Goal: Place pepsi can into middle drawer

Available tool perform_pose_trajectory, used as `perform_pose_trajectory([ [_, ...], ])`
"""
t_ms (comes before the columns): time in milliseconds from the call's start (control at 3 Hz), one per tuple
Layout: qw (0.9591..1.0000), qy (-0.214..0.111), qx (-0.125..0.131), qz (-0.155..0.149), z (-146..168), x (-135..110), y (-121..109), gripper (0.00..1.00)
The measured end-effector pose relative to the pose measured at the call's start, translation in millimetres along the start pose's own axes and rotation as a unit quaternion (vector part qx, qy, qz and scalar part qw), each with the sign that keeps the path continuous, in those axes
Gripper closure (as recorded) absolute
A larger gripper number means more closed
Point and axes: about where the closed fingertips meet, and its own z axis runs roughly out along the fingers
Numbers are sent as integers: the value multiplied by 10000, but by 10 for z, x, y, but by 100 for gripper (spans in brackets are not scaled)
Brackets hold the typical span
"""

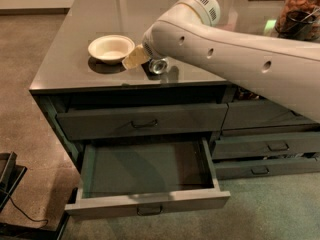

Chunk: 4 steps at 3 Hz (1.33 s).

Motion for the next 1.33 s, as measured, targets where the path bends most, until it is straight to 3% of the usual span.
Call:
perform_pose_trajectory([
  [1000,9994,206,-79,252,179,109,-46,0],
  [1333,9992,240,-121,311,202,133,-42,11],
])
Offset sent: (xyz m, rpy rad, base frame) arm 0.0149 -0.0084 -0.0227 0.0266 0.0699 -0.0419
